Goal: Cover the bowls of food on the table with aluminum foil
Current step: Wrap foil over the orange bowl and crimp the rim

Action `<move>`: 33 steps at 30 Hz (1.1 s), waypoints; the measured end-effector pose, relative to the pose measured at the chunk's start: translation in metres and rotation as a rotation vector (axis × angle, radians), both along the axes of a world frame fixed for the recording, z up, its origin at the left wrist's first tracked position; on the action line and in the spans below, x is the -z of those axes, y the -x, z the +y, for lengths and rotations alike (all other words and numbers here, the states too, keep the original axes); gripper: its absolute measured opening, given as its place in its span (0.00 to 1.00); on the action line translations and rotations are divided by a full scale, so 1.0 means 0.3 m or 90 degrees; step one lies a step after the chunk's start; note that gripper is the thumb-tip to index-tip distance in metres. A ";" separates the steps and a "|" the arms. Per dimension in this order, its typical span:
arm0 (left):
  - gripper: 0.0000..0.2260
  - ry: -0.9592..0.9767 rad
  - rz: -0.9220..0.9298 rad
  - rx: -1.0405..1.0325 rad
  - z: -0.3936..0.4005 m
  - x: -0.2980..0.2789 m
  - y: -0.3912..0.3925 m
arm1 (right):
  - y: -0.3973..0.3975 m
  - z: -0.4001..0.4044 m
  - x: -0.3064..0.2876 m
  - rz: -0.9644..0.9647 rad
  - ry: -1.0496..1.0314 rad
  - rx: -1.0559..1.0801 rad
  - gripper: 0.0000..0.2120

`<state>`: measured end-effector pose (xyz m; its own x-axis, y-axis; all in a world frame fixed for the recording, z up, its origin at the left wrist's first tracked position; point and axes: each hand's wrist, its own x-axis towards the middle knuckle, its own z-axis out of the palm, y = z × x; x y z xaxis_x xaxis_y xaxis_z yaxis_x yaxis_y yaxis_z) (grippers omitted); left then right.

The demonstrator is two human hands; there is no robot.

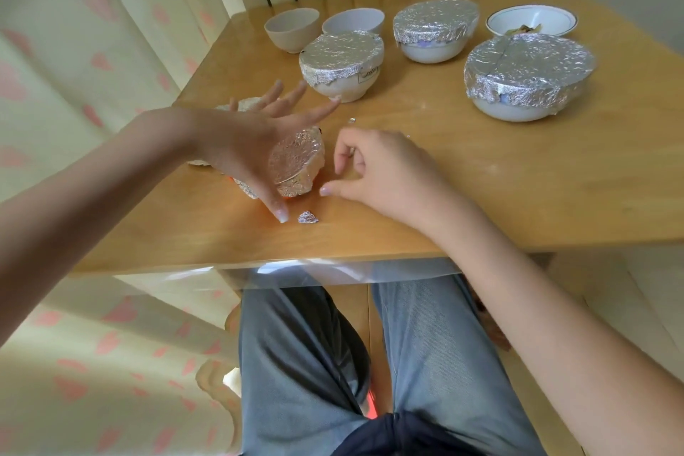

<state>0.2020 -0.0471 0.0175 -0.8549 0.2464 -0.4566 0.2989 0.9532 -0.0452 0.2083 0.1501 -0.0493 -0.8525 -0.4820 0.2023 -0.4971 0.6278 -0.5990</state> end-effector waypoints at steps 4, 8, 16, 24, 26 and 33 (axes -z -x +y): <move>0.55 -0.014 0.000 0.067 -0.024 -0.006 0.009 | -0.049 -0.060 -0.005 0.054 -0.036 0.044 0.19; 0.42 -0.091 -0.039 0.076 -0.024 0.017 0.015 | -0.044 -0.102 0.010 0.086 -0.040 0.065 0.18; 0.36 -0.115 -0.049 0.075 -0.023 0.020 0.027 | -0.002 -0.086 0.011 0.068 -0.006 0.021 0.13; 0.42 -0.081 -0.021 0.061 -0.021 0.032 0.033 | 0.096 -0.077 -0.070 -0.015 -0.063 0.017 0.27; 0.43 -0.077 -0.013 0.059 -0.019 0.032 0.033 | 0.116 -0.086 -0.058 -0.049 -0.042 -0.010 0.29; 0.40 -0.096 -0.019 0.057 -0.020 0.027 0.027 | 0.104 -0.062 0.004 -0.087 0.086 -0.074 0.24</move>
<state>0.1941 -0.0531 0.0095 -0.8128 0.3885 -0.4340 0.3822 0.9180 0.1059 0.1770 0.1316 -0.0505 -0.8171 -0.5547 0.1572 -0.4691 0.4811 -0.7406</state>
